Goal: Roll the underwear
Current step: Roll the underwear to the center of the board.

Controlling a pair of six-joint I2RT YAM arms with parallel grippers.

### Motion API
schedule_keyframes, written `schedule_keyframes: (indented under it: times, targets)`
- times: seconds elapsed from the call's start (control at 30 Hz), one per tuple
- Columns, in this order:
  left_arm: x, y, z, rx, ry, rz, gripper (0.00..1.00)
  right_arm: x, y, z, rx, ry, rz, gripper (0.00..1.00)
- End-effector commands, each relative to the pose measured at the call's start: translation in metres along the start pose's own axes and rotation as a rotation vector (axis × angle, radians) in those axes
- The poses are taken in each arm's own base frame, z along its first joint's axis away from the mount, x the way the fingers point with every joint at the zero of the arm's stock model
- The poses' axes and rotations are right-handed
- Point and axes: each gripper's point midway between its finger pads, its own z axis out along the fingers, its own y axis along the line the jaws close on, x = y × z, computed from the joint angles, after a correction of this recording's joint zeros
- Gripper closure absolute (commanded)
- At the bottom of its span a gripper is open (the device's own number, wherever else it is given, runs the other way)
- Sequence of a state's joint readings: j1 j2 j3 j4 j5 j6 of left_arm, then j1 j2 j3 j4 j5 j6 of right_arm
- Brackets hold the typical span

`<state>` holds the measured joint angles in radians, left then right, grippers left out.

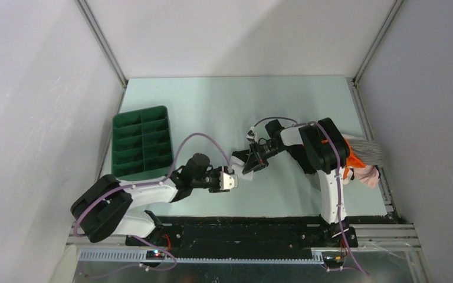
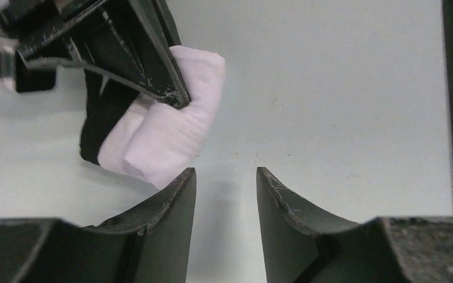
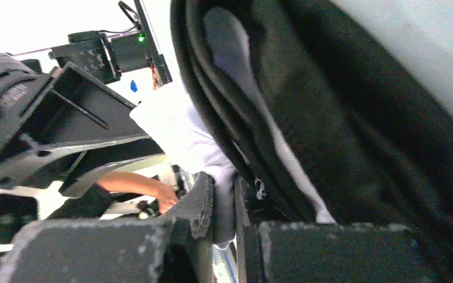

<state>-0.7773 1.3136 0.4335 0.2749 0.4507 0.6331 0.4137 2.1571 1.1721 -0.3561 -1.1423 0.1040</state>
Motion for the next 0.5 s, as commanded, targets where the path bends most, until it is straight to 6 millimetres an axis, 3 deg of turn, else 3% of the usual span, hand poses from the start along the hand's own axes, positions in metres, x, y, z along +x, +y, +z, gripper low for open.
schedule_keyframes:
  times: [0.0, 0.17, 0.37, 0.47]
  targets:
    - [-0.023, 0.027, 0.007, -0.101, -0.106, 0.428, 0.52, 0.03, -0.077, 0.007, 0.28, 0.078, 0.172, 1.0]
    - [-0.02, 0.018, 0.015, -0.088, -0.132, 0.668, 0.52, 0.031, -0.081, 0.009, 0.291, 0.089, 0.181, 1.0]
    - [-0.014, 0.021, 0.026, -0.12, -0.114, 0.724, 0.47, 0.031, -0.081, 0.01, 0.291, 0.09, 0.187, 1.0]
    - [0.002, 0.026, 0.034, -0.138, -0.065, 0.723, 0.46, 0.031, -0.081, 0.01, 0.289, 0.092, 0.189, 1.0]
